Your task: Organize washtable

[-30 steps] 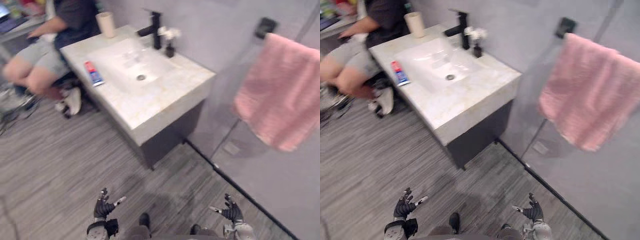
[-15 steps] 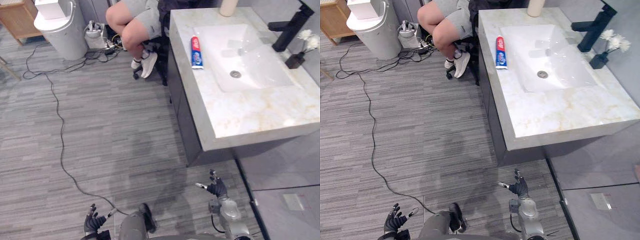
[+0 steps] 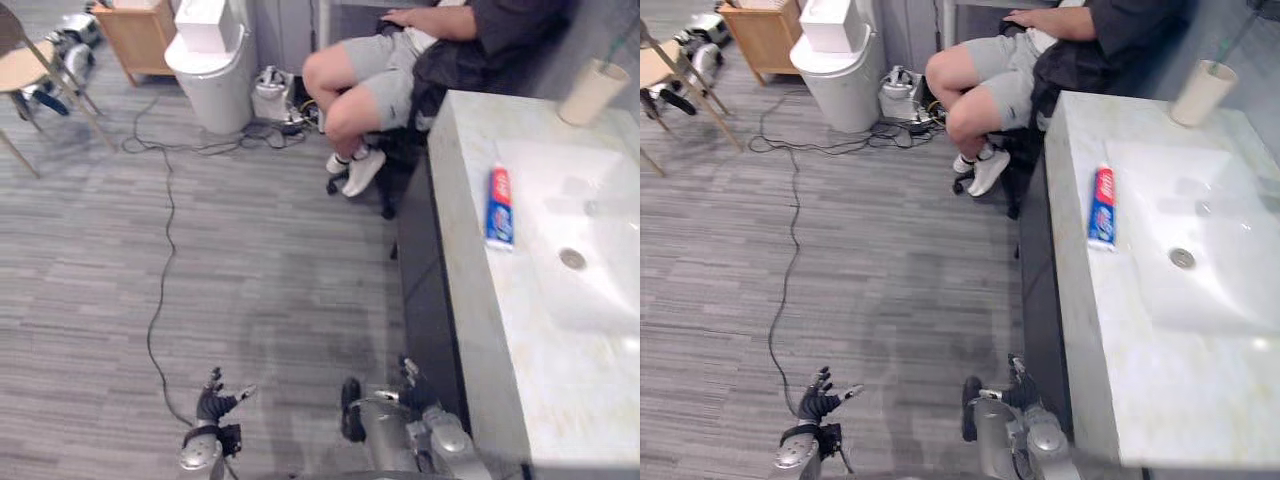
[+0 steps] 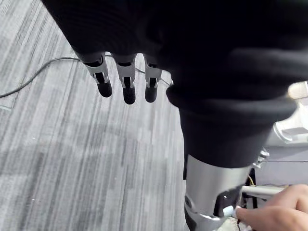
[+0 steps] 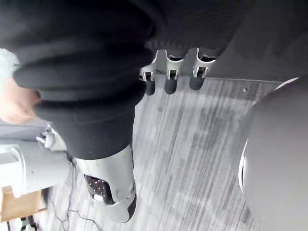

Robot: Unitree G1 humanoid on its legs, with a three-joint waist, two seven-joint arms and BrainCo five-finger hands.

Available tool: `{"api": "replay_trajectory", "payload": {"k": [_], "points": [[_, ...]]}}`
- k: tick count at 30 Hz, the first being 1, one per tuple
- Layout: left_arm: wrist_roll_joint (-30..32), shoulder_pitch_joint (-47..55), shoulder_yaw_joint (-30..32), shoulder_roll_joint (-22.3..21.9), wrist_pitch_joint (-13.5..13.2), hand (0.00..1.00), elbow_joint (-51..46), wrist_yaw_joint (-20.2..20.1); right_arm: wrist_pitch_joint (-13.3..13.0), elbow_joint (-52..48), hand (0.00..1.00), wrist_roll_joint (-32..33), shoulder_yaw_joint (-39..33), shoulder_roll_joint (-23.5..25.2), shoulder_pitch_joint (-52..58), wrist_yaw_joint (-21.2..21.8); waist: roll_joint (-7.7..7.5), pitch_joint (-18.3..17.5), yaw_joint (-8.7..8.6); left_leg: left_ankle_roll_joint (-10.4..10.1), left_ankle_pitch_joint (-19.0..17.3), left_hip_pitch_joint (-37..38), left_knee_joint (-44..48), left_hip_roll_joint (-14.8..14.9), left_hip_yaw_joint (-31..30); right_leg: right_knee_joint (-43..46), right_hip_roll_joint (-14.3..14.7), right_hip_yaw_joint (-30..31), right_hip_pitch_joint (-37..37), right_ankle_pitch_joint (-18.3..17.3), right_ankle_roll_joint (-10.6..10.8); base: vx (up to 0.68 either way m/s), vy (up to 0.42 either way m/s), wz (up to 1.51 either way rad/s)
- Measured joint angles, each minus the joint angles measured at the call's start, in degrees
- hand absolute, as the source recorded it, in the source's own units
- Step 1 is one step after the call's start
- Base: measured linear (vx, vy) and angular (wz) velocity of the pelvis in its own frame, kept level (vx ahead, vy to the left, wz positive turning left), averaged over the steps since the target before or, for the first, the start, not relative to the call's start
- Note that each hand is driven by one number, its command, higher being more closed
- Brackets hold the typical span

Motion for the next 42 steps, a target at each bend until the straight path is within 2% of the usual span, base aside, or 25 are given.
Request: {"api": "replay_trajectory", "payload": {"k": [1, 3, 5, 8, 11, 12, 13, 14, 15, 16, 17, 18, 20, 21, 24, 25, 27, 28, 29, 31, 33, 34, 38, 40, 42], "points": [[0.35, 1.09, 0.3, -0.88, 0.04, 0.0, -1.31, 0.0, 0.14, -1.19, 0.0, 0.01, 0.31, 0.67, 0.69, -0.14, 0.56, 0.36, 0.14, -3.13, 1.47, -4.12, 13.97, 2.9, -0.11, -2.49, 1.75, 0.48, 5.11, -1.26, -0.46, 0.6, -0.154, -0.08], [0.4, 3.48, 0.48, -1.67, 0.01, 0.0, -4.58, -0.02, 0.51, -3.07, 0.0, 0.15, 0.49, 1.55, 1.3, -0.31, 0.44, 0.27, 0.67, -1.48, 0.49, -7.8, 26.84, 5.97, 1.5, -5.91, 3.6, 2.85, 11.93, -2.62, -1.36, 0.52, -0.063, -0.52], [0.41, 4.48, 0.51, -1.75, 0.0, 0.0, -6.45, -0.03, 0.45, -4.61, 0.0, 0.33, 0.1, 1.9, 1.36, -0.81, -0.15, -0.12, 1.59, 1.15, -1.05, -12.08, 28.97, 6.94, 3.95, -8.3, 3.89, 6.85, 16.32, -3.81, -1.23, 0.54, 0.014, -0.97], [0.42, 5.06, 0.63, -2.3, 0.02, 0.0, -8.37, -0.11, 0.58, -5.39, 0.0, 0.45, -0.85, 1.69, 1.67, -1.31, -0.73, -0.21, 3.89, 3.15, -2.24, -18.92, 19.27, 6.64, 3.99, -11.35, 3.25, 15.33, 20.8, -4.98, 0.0, 0.43, 0.126, -1.28], [0.39, 6.01, 0.2, -3.47, 0.01, 0.0, -9.08, -0.24, 0.76, -8.57, 0.0, 0.44, -3.49, 1.36, 3.37, -1.44, -1.4, -0.77, 5.12, 0.19, -0.17, -24.18, 3.7, 2.27, -5.05, -11.92, -0.04, 24.27, 22.81, -7.76, 3.5, 0.44, 0.301, -1.56], [0.34, 6.87, -0.51, -3.63, -0.01, 0.0, -9.97, -0.18, 0.73, -9.28, 0.0, 0.44, -3.96, 0.8, 3.91, -1.43, -1.36, -1.14, 5.22, -1.76, 1.12, -24.66, -1.96, 2.05, -7.65, -11.69, -0.9, 27.91, 22.88, -9.57, 5.13, 0.42, 0.411, -1.81], [0.34, 7.37, -0.99, -3.72, -0.09, 0.0, -10.31, -0.1, 0.71, -9.52, 0.0, 0.44, -4.07, 0.29, 4.07, -1.43, -0.92, -1.54, 5.3, -1.99, 1.24, -24.83, -3.54, 2.5, -8.4, -11.42, -0.78, 29.8, 22.99, -10.61, 5.87, 0.56, 0.605, -1.91], [0.37, 8.46, -1.85, -3.96, -0.04, 0.0, -10.4, -0.2, 0.84, -9.21, 0.0, 0.23, -4.44, -0.34, 4.76, -1.36, 0.08, -3.23, 5.51, -2.61, 5.24, -24.73, -2.14, 2.82, -8.19, -10.37, -1.09, 34.11, 23.21, -12.78, 7.46, 0.61, 0.64, -1.92], [0.39, 8.55, -1.76, -3.32, 0.01, 0.0, -10.58, -0.33, 1.07, -8.95, 0.0, 0.04, -4.38, 0.46, 6.42, -1.3, -2.57, -4.99, 5.68, -0.55, 6.34, -23.99, -0.07, 2.19, -4.75, -8.53, -3.59, 35.8, 22.35, -13.15, 8.38, 0.53, 0.544, -1.82], [0.39, 8.55, -1.61, -2.45, 0.02, 0.0, -10.71, -0.27, 1.05, -9.19, 0.0, 0.0, -3.93, 1.31, 7.17, -1.2, -3.96, -5.96, 5.41, 0.52, 5.66, -23.37, 0.12, 1.71, -2.69, -7.3, -4.78, 35.48, 21.3, -12.51, 9.01, 0.48, 0.466, -1.51], [0.41, 8.26, -1.67, -0.99, 0.04, 0.0, -11.3, -0.42, 0.92, -9.51, 0.0, -0.11, -3.64, 2.71, 8.17, -1.01, -6.02, -7.29, 4.91, 1.77, 4.27, -21.94, 0.16, 1.49, 0.41, -4.73, -5.7, 35.12, 18.81, -10.14, 10.27, 0.45, 0.432, -1.29], [0.46, 7.47, -1.74, 0.06, 0.11, 0.0, -12.25, -0.93, 0.91, -9.01, 0.0, -0.11, -3.81, 3.67, 8.31, -0.95, -7.06, -7.55, 4.42, 2.75, 3.6, -18.88, -0.7, 1.76, 3.97, -0.79, -6.05, 34.93, 16.87, -7.71, 12.72, 0.52, 0.501, -1.24], [0.49, 6.83, -1.79, 0.53, 0.15, 0.0, -12.87, -1.26, 0.86, -8.84, 0.0, -0.09, -3.88, 3.83, 8.07, -0.58, -6.71, -7.42, 3.76, 3.0, 3.47, -13.89, -4.15, 1.91, 8.33, 4.78, -6.61, 29.88, 13.59, -7.64, 14.38, 0.28, 0.282, -1.25], [0.5, 6.32, -1.77, 0.64, 0.17, 0.0, -12.78, -1.25, 0.66, -8.76, 0.0, -0.1, -3.99, 3.81, 7.43, -0.26, -5.67, -7.14, 3.66, 3.0, 3.47, -9.92, -7.03, 1.87, 11.12, 7.85, -7.28, 23.3, 11.12, -8.44, 14.43, 0.3, 0.345, -1.72], [0.59, 3.34, -1.48, 2.47, 0.09, 0.0, -9.75, -1.2, 0.32, -4.55, 0.0, -0.25, -4.19, 3.71, 4.2, 0.04, -3.83, -6.62, 3.29, 3.04, 3.48, -3.73, -12.39, 1.56, 18.67, 8.94, -7.73, 2.0, 5.48, -10.14, 10.46, 0.22, 0.228, -1.3], [0.58, 1.37, -0.68, 3.28, 0.28, 0.0, -7.0, -1.12, 0.39, -1.58, 0.0, -0.24, -4.98, 3.63, 2.6, 0.0, -3.46, -6.17, 3.11, 3.13, 3.43, -2.52, -12.99, 1.6, 21.66, 8.66, -7.77, -8.13, 3.47, -9.67, 7.36, 0.2, 0.127, -1.07], [0.51, 0.17, 0.37, 3.38, 0.76, 0.0, -4.29, -1.1, 0.48, 0.46, 0.0, -0.21, -6.23, 3.35, 1.74, -0.07, -3.11, -5.73, 3.11, 3.09, 3.4, -0.6, -12.91, 1.26, 23.94, 5.2, -6.19, -15.98, 2.9, -7.9, 3.16, 0.27, 0.074, -1.0], [0.51, 0.36, 0.67, 3.4, 1.16, 0.0, -3.21, -1.12, 0.4, 0.62, 0.0, -0.19, -6.87, 3.06, 2.73, -0.21, -3.47, -5.68, 2.55, 2.83, 3.24, 1.02, -12.49, 0.16, 24.61, -0.42, -3.93, -15.47, 3.36, -3.9, 1.5, 0.29, 0.007, -0.8], [0.52, 0.55, 0.79, 3.34, 1.34, 0.0, -2.87, -1.16, 0.32, 0.63, 0.0, -0.17, -7.08, 2.72, 3.23, -0.2, -3.76, -5.57, 1.99, 2.37, 2.93, 1.58, -11.6, -0.41, 24.59, -2.55, -3.45, -15.4, 4.11, -3.03, -0.42, 0.32, -0.024, -0.7], [0.58, 0.69, 0.92, 1.63, 1.48, 0.0, -1.98, -1.32, 0.33, 2.09, 0.0, 0.1, -8.63, 1.15, 3.64, -0.22, -1.77, -4.54, 1.69, 0.55, 1.41, 1.09, -2.51, 2.96, 24.13, -5.32, -0.95, -13.48, 7.57, -4.0, -0.18, 0.29, -0.03, -0.72], [0.57, 1.27, 0.44, -0.14, 1.49, 0.0, -1.83, -1.39, 0.58, 2.9, 0.0, 1.13, -9.07, -0.03, 4.23, -0.32, 0.0, -2.3, 2.05, 2.99, -0.87, -6.29, 17.11, 8.11, 17.09, -9.11, 3.1, -8.5, 11.29, -4.16, -0.64, 0.29, -0.031, -1.15], [0.55, 1.26, 0.41, -0.51, 1.49, 0.0, -1.48, -1.4, 0.66, 3.66, 0.0, 1.39, -9.17, 0.0, 4.16, -0.39, 0.62, -2.24, 2.3, 2.96, -2.28, -7.88, 18.99, 8.09, 14.15, -9.45, 3.61, -6.77, 12.13, -4.22, -0.72, 0.27, 0.0, -1.29], [0.4, -0.36, -0.65, -1.77, 1.51, 0.0, -0.85, -1.34, 0.78, 7.04, 0.0, 2.41, -12.29, 0.06, 2.55, -0.92, -1.25, -1.12, 3.75, 2.41, -3.36, -13.04, 5.73, 2.48, -0.26, -10.63, 4.02, 3.98, 15.39, -3.97, 0.13, 0.35, 0.068, -1.43], [0.25, 0.1, 0.08, -1.58, 2.62, 0.0, 2.03, -0.73, 0.77, 7.92, 0.0, 2.4, -14.13, -0.46, 1.9, -1.42, -0.84, -0.89, 3.46, -0.48, -1.05, -13.57, -2.59, 1.17, -6.54, -10.86, 4.08, 8.63, 16.85, -4.24, 2.26, 0.27, 0.162, -1.31], [0.23, 1.26, -0.05, -1.04, 3.33, 0.0, 4.9, -0.87, 0.87, 8.91, 0.0, 2.38, -15.86, -1.12, 2.32, -2.01, -0.4, -0.86, 3.63, 0.26, 4.74, -13.14, -6.11, 1.18, -6.34, -11.02, 3.62, 12.6, 18.99, -5.01, 4.84, 0.24, 0.212, -0.9]]}}
